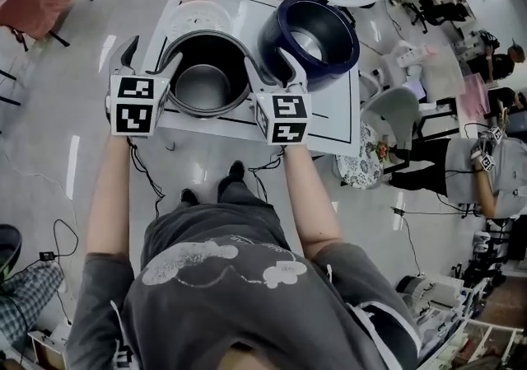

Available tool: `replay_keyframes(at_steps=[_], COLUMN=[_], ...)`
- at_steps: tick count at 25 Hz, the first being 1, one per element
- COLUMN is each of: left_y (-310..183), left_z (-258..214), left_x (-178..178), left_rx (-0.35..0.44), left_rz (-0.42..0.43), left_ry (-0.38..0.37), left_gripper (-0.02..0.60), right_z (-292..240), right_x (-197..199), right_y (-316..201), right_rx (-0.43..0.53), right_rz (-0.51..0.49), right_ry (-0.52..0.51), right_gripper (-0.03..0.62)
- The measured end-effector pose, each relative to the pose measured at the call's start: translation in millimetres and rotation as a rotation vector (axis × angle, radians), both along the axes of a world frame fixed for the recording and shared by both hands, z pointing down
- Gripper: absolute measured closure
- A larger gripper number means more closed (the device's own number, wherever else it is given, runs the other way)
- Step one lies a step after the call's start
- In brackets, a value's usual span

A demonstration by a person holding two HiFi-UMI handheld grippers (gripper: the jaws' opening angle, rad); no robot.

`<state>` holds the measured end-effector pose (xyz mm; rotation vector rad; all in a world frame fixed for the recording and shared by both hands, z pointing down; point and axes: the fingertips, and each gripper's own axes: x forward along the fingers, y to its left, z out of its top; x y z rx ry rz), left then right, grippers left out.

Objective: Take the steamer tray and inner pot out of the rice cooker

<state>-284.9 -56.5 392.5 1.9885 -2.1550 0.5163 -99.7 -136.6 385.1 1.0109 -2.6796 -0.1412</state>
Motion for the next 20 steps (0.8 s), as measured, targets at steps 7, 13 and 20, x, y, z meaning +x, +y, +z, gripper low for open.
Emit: replay_keyframes(at_steps=[7, 13, 20], left_y=[25, 21, 21], left_z=[-18, -28, -34], left_x=[49, 88, 156], left_rx=[0.112, 0.167, 0.199], left_rz=[0.067, 0.066, 0.06], left_ry=[-0.019, -0.018, 0.035], left_gripper=[0.203, 0.366, 0.566], right_z=[-35, -46, -47], right_x=[31, 68, 141], right_y=[19, 18, 29], right_rx=[0.064, 0.067, 0.028], right_rz=[0.071, 0.078, 0.115], right_ry=[-0.168, -0.198, -0.216], right_gripper=[0.33, 0.356, 0.481])
